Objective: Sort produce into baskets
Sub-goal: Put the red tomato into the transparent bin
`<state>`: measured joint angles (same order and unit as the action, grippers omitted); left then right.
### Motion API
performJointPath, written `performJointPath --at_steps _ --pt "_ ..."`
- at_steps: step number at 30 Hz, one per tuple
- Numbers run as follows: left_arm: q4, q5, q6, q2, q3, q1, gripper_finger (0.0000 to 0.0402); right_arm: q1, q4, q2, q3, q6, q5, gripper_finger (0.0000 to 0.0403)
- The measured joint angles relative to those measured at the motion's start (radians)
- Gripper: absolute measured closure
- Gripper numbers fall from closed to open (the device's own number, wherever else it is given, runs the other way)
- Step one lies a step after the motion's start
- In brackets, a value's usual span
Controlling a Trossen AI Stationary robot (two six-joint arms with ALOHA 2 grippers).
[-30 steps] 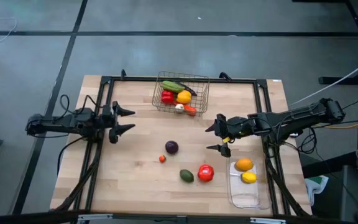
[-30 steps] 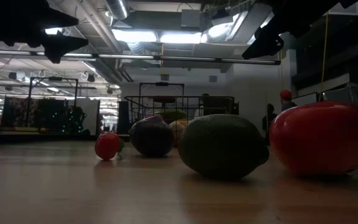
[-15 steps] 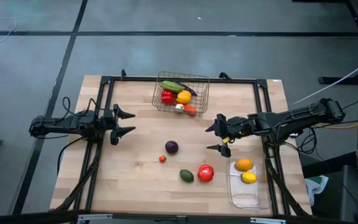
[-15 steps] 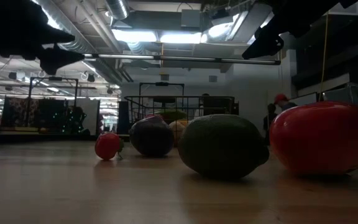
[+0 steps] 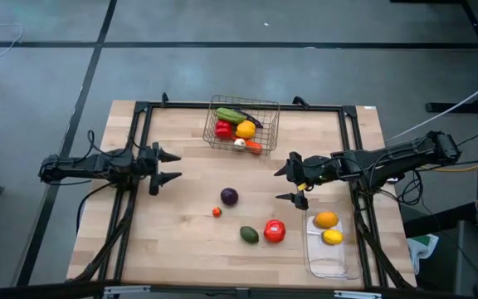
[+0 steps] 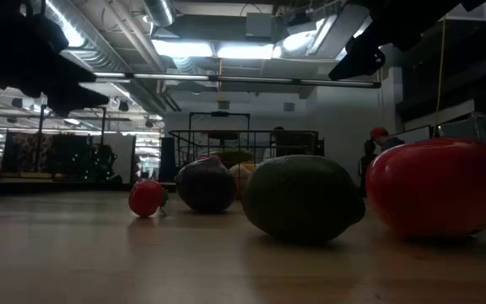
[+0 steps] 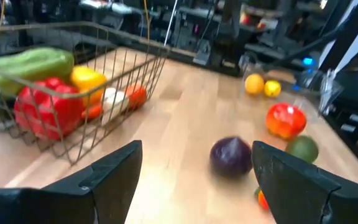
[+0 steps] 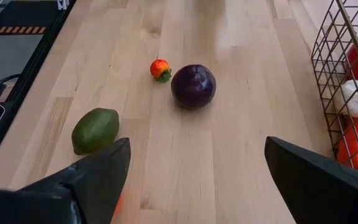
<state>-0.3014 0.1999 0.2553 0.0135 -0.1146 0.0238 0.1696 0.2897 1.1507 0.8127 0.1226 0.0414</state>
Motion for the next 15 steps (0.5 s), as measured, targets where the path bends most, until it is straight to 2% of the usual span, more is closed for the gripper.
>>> performJointPath --at_steps 5,15 --pt "-0.084 0.000 0.000 0.000 -0.001 0.000 0.0102 0.000 0.000 0.000 0.000 0.000 0.000 0.0036" --pt "-0.091 0.000 0.000 0.002 -0.002 0.000 0.0102 0.000 0.030 0.000 0.000 0.008 0.010 0.0036"
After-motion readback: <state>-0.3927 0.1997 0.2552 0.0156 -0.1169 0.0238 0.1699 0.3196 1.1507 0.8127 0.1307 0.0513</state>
